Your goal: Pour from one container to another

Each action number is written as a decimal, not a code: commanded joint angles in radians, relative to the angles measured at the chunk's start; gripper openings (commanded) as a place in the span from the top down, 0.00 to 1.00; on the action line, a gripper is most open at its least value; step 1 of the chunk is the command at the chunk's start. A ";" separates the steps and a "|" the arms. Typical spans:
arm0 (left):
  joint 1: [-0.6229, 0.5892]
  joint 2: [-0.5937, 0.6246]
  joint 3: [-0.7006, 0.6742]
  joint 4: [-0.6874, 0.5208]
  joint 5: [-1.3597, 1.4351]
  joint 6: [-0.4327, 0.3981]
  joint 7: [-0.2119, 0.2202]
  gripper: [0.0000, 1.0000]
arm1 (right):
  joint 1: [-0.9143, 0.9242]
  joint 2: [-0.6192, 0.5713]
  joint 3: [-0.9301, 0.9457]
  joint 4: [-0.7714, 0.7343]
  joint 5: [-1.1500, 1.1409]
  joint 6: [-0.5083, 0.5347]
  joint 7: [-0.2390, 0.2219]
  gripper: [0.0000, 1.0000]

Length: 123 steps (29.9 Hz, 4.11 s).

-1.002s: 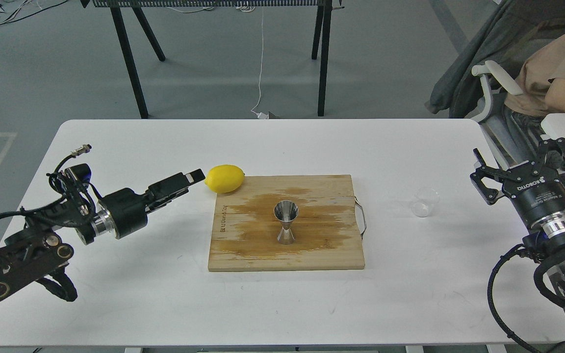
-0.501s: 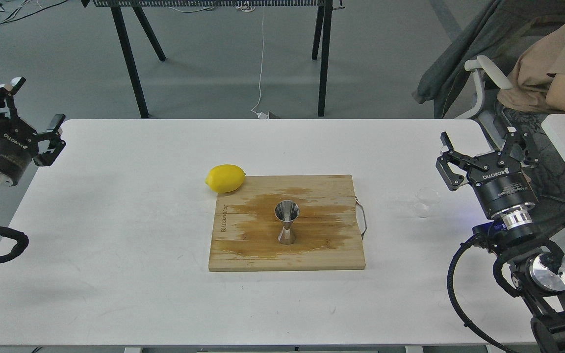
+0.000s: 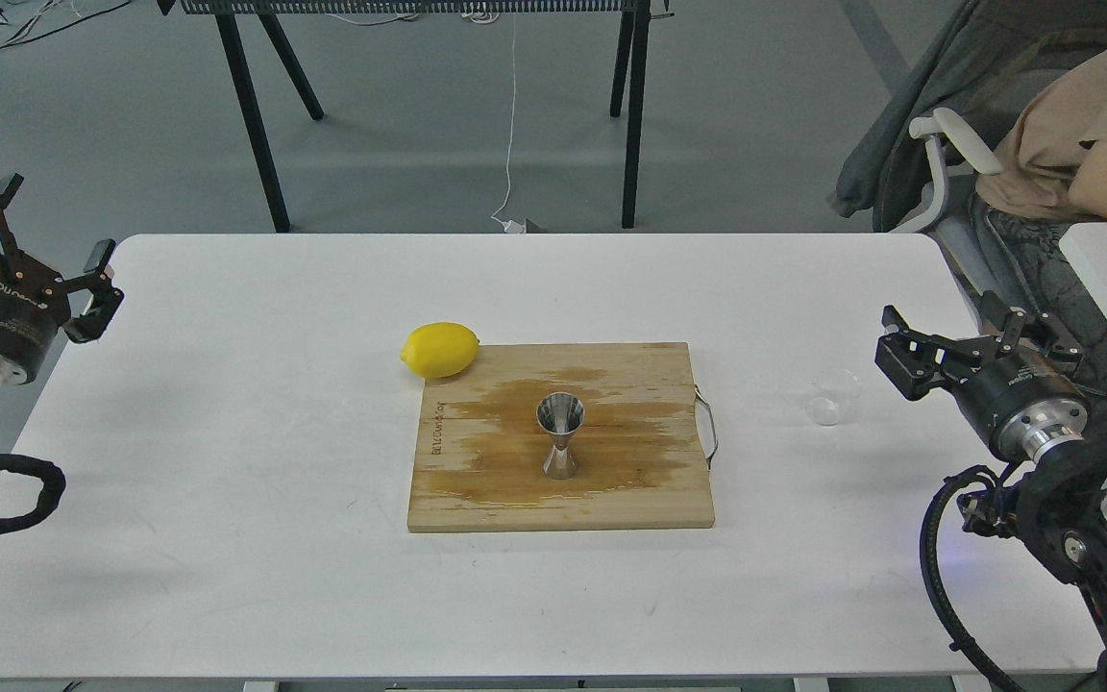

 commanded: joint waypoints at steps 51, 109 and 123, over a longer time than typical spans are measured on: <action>0.001 -0.077 0.041 0.098 0.011 0.000 0.000 0.02 | 0.340 0.104 -0.264 -0.630 -0.018 -0.056 -0.115 0.02; 0.001 -0.093 0.044 0.147 0.011 0.000 0.000 0.02 | 0.407 0.112 -0.302 -0.690 -0.045 -0.056 -0.106 0.29; 0.001 -0.093 0.044 0.160 0.011 0.000 0.000 0.02 | 0.401 0.112 -0.304 -0.689 -0.068 -0.056 -0.104 0.53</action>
